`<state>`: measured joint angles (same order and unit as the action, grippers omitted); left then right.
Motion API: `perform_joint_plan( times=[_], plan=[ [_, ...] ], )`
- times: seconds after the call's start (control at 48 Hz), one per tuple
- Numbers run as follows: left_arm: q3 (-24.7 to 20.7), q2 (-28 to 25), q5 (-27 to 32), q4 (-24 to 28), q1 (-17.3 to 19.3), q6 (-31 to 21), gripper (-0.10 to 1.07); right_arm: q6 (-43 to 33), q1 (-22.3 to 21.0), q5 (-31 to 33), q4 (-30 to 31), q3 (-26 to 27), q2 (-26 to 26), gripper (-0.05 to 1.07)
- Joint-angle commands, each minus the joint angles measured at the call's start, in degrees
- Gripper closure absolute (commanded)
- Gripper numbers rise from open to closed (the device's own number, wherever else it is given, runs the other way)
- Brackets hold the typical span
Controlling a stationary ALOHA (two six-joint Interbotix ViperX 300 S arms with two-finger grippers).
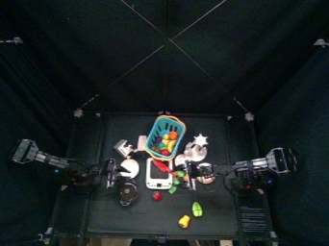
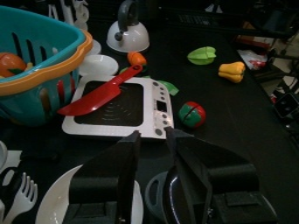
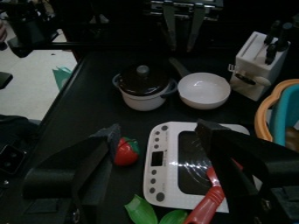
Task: Place strawberry in front of stove
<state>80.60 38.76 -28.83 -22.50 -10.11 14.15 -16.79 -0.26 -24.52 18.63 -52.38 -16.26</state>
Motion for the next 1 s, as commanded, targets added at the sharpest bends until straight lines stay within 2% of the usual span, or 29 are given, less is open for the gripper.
perform_joint_plan(
  times=[0.0, 0.25, 0.458, 0.646, 0.812, 0.979],
  plan=[
    [-1.76, -0.09, -0.62, 0.35, 0.35, 0.18, 0.25, -0.18, -0.18, -0.44, -0.35, 1.58, -0.62, 0.03],
    [-2.11, -0.09, -0.62, 1.67, 0.7, 0.09, 0.25, -0.53, -0.18, -0.35, -3.6, 1.67, -0.26, 0.03],
    [-2.2, -0.09, -0.53, 1.58, 0.62, -0.35, 0.25, -0.35, 1.32, -0.18, -9.32, 2.46, 3.25, 0.03],
    [-2.2, -0.09, -0.53, 1.67, 0.35, -0.26, 0.25, -0.62, 2.29, 1.41, -10.9, 3.34, 6.5, 0.03],
    [-2.11, -0.09, -0.53, 1.58, 0.35, -0.26, 0.25, 0.0, 5.1, 2.29, -11.34, 6.42, 10.02, 0.03],
    [-1.93, -0.09, -0.26, 0.97, -0.09, -0.44, 0.25, -0.44, 5.71, 7.03, -10.63, 8.17, 12.48, 0.03]
  ],
)
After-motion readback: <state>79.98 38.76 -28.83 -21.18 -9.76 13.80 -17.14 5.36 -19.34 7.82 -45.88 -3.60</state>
